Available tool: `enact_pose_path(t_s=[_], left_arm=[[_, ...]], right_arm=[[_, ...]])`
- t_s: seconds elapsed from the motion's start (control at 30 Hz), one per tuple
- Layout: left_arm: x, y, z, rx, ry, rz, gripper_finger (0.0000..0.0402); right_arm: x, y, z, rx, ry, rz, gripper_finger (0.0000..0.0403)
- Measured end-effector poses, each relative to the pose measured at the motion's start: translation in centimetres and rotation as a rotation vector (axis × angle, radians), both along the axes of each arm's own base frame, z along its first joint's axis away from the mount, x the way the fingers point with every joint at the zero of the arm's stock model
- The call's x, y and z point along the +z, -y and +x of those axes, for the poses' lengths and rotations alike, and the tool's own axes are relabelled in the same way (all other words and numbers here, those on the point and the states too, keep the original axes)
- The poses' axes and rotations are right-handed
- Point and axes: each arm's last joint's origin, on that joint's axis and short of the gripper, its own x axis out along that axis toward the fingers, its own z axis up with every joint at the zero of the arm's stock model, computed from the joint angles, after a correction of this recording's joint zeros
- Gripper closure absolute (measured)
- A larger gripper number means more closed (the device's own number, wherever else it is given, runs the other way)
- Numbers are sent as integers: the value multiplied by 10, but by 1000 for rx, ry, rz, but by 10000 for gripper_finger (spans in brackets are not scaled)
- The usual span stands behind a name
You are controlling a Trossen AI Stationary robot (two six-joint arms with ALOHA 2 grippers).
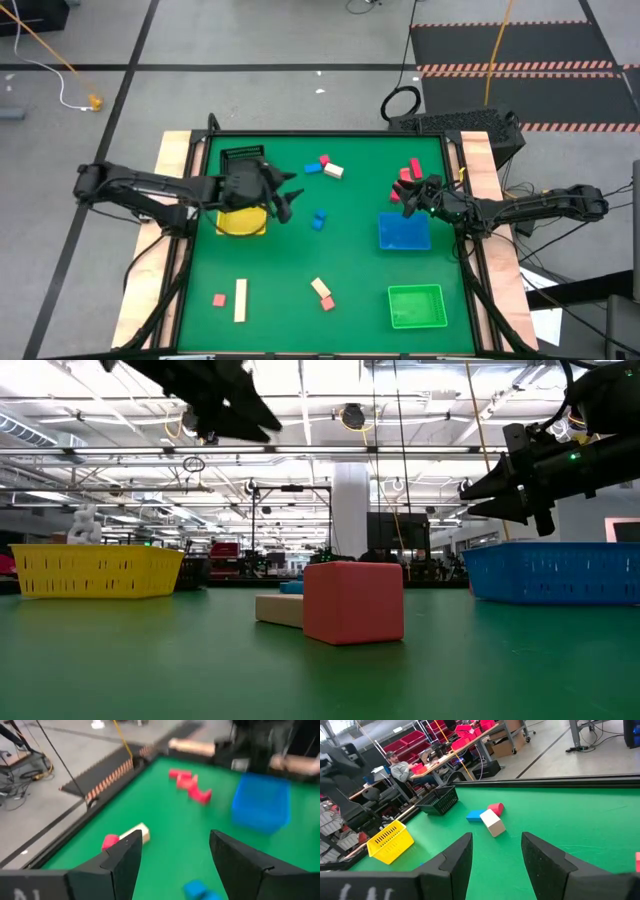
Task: Sort & place blocks by color
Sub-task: Put the top blue block into the black bin
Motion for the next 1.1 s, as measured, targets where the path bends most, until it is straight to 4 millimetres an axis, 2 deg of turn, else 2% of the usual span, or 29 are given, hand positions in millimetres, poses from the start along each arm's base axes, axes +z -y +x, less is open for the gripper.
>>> enact_pose_path(t_s=[0.4, 0.67, 0.9, 1.1], left_arm=[[-37, -28, 30, -116, -185, 56, 167], [-76, -60, 48, -97, -319, 150, 167], [-107, -88, 56, -8, -328, 104, 167], [-119, -106, 59, 61, -237, -13, 167]], right_arm=[[0, 0, 0, 0, 0, 0, 243], [0, 0, 0, 0, 0, 0, 243], [0, 0, 0, 0, 0, 0, 243], [0, 0, 0, 0, 0, 0, 243]])
